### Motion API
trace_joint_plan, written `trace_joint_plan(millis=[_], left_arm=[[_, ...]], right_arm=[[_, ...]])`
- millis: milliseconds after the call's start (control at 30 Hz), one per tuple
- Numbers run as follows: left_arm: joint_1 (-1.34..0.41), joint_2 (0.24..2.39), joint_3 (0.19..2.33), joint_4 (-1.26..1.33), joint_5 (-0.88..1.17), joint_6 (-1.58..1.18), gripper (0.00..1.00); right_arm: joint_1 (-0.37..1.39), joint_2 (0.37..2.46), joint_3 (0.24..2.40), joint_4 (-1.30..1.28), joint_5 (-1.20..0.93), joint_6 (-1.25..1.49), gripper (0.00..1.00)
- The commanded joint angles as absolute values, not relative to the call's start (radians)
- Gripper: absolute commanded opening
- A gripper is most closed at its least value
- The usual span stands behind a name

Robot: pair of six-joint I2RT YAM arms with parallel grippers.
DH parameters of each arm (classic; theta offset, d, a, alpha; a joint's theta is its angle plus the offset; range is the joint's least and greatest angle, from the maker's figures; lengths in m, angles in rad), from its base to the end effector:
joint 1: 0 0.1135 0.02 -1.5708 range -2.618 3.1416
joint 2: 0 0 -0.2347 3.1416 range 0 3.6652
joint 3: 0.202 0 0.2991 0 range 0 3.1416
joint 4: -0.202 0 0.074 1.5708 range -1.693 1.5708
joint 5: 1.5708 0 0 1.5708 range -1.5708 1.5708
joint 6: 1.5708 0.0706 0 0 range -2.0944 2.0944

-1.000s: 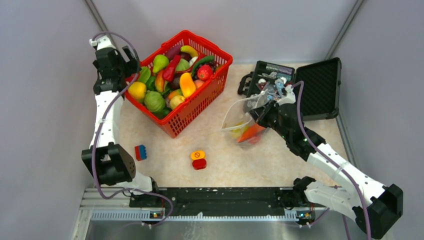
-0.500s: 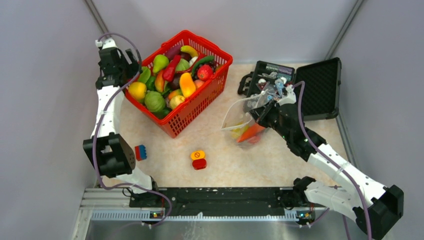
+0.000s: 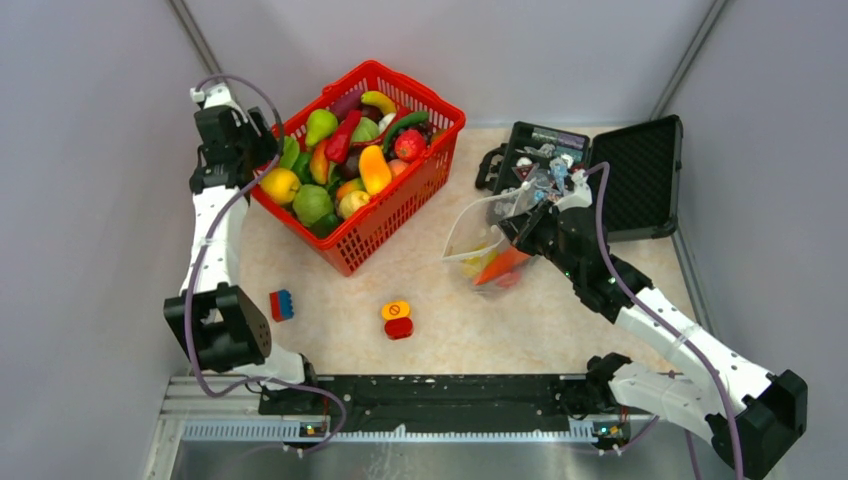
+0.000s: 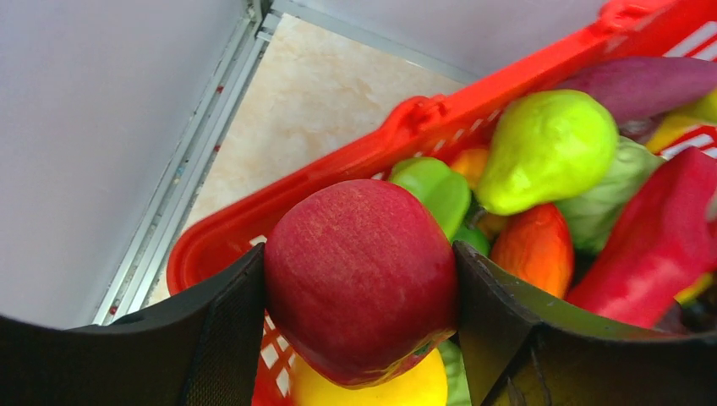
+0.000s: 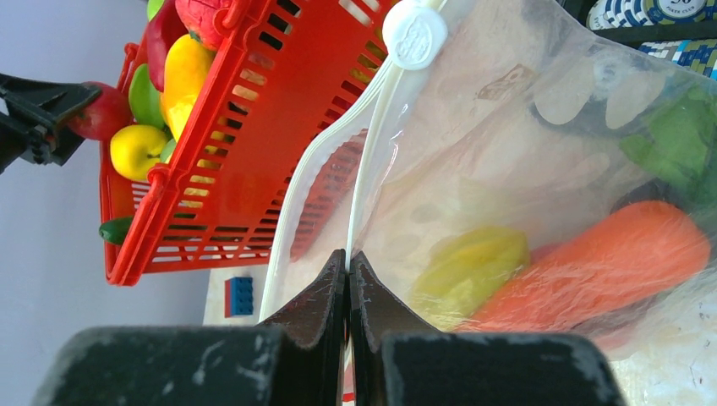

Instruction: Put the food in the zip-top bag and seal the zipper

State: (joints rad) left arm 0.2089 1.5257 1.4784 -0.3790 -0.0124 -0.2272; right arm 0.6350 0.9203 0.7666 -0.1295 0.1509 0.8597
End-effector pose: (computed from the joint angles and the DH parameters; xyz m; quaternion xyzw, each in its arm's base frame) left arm 0.4269 0.0914 0.3343 -0.1851 0.8200 0.0003 0.5415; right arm 0.2596 0.1781 0.2745 0.1344 0.7874 0.3626 0.4800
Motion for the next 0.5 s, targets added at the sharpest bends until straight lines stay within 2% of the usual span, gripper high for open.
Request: trace_joint_plan(millis=[0, 467], left_arm=[[0.212, 1.395, 1.414, -0.318, 0.081, -0.24, 0.42], [0.207, 1.321, 1.406, -0.315, 0.341, -0.281, 0.36]], right_arm=[[0.643, 0.905, 0.785, -0.092, 0.137, 0.862, 0.0], [0.643, 0.921, 0.771, -0.086, 0.141, 0.884, 0.0]])
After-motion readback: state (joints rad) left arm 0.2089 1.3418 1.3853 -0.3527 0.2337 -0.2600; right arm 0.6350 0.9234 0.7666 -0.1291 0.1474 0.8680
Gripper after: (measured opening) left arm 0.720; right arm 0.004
